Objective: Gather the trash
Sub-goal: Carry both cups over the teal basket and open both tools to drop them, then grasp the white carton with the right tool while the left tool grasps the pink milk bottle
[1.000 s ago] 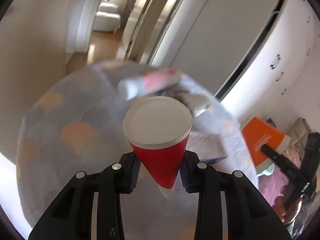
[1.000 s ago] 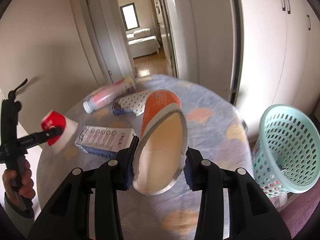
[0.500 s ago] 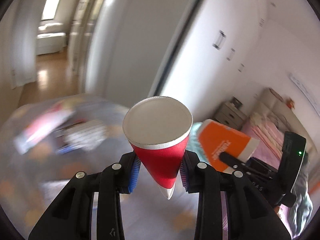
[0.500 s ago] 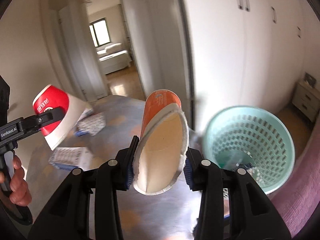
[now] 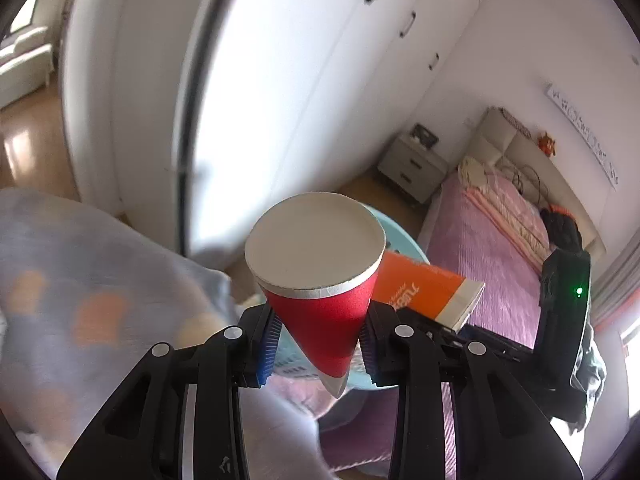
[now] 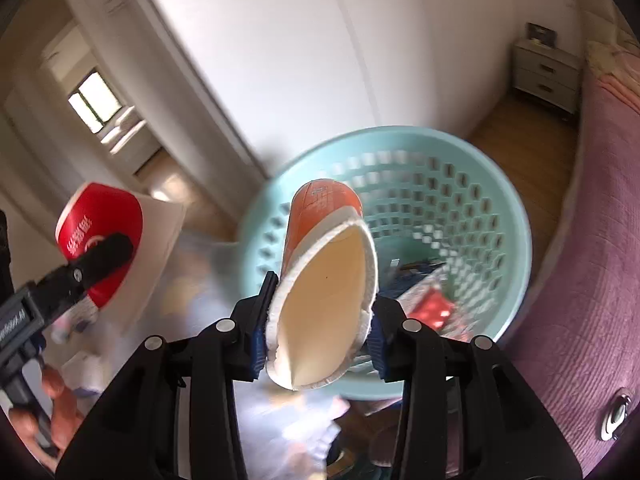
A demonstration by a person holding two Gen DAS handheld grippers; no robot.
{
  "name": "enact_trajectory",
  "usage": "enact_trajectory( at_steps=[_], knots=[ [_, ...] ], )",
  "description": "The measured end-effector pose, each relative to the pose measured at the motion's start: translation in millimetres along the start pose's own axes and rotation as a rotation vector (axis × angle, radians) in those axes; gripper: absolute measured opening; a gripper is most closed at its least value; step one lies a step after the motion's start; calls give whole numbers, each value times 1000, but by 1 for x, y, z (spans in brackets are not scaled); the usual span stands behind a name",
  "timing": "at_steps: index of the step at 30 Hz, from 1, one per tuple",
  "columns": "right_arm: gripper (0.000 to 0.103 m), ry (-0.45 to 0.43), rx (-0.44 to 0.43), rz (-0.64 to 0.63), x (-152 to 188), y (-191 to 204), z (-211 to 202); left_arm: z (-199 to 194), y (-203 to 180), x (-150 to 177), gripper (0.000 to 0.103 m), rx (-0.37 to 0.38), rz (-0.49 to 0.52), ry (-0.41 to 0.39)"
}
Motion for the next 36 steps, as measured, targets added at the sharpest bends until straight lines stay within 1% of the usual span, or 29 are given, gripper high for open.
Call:
enact_trajectory(
  at_steps=[3,4,5,6,7,10,13,16,18,21,27,33,36],
  knots=[
    [42,5,43,19,-4,-10,6,29,-7,-1,33,8,5,40],
    [42,6,52,27,-7,-13,8,36,-10,-1,35,12,6,47],
    [45,8,57,29,-9,-15,9,42,-12,-1,40,11,6,53],
    [51,10,62,30,-10,-17,10,47,-14,-3,52,18,5,58],
    [51,6,71,33,-10,-18,8,47,-15,-3,57,26,3,54],
    [51,-8,82,34,-10,-20,3,46,-21,-2,58,40,23,47],
    [51,-20,85,31,-10,-23,3,36,-21,1,58,28,41,35],
    [51,-36,89,14,-6,-21,-4,24,-19,3,58,27,28,15],
    [51,-47,82,0,-7,-19,-6,12,-16,5,58,28,11,-4],
    [51,-78,71,-39,-5,-5,-16,-7,-11,9,58,29,-6,-38],
    [51,-140,-9,-133,1,40,-43,-65,0,17,58,12,-18,-127],
    [51,-192,-157,-248,19,100,-62,-133,27,25,58,-33,-53,-227],
    [51,-203,-232,-334,33,140,-66,-165,46,30,58,-78,-75,-268]
  ],
)
Point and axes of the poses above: each gripper's, at about its wrist camera, not at the fingertips, and z roughly the way its jaws point, y to its left, x to its underside, the point moved 1 cm from there along z, roughly the way its jaws point, and after that the axes turned 6 degrees about x, right-handed, at the moved point
